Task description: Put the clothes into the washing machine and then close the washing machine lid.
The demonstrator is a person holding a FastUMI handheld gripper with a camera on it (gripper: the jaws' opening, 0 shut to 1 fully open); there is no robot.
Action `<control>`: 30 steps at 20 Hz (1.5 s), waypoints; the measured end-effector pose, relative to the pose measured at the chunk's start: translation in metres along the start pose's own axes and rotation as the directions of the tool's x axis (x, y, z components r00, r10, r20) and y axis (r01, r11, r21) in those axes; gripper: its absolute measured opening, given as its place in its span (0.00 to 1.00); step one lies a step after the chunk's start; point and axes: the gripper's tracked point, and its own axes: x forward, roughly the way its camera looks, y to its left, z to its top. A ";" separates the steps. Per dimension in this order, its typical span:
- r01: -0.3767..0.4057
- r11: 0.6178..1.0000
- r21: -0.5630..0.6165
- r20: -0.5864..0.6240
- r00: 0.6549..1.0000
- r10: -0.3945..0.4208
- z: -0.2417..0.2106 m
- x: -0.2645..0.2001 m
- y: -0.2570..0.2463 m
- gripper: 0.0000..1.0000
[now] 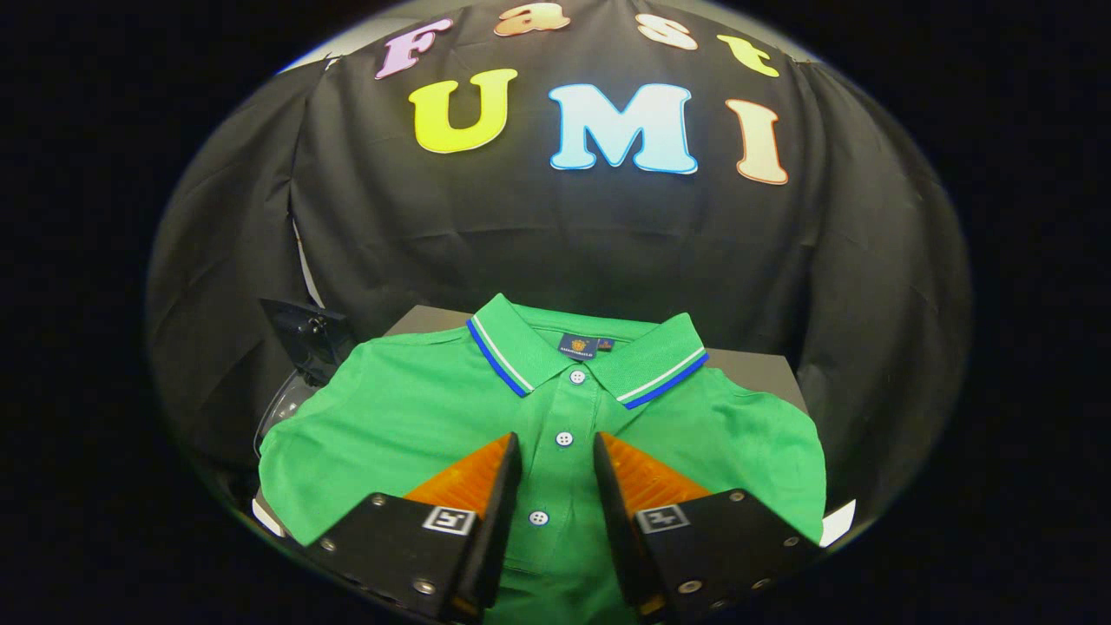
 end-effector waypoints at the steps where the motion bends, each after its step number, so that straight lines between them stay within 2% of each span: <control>1: -0.008 1.000 0.001 0.004 1.000 0.008 0.001 -0.002 0.002 0.45; 2: -0.009 1.000 0.001 0.003 1.000 0.009 0.000 -0.001 0.005 0.30; 4: -0.012 1.000 -0.007 0.002 1.000 0.012 0.000 -0.002 0.006 0.18; 5: -0.017 1.000 -0.009 -0.001 1.000 0.017 0.000 -0.002 0.007 0.17; 7: -0.023 1.000 -0.013 0.007 1.000 0.024 0.003 -0.004 0.007 0.10; 8: -0.024 1.000 -0.015 0.012 1.000 0.025 0.003 -0.005 0.007 0.03; 9: -0.026 1.000 -0.011 0.017 1.000 0.026 0.004 -0.005 0.007 0.01; 14: -0.082 0.993 0.083 0.023 0.997 0.080 0.011 -0.008 0.011 0.00; 22: -0.153 0.970 0.191 0.177 0.977 0.119 0.056 -0.042 0.036 0.00; 30: -0.226 0.955 0.190 0.309 0.938 0.160 0.103 -0.075 0.099 0.00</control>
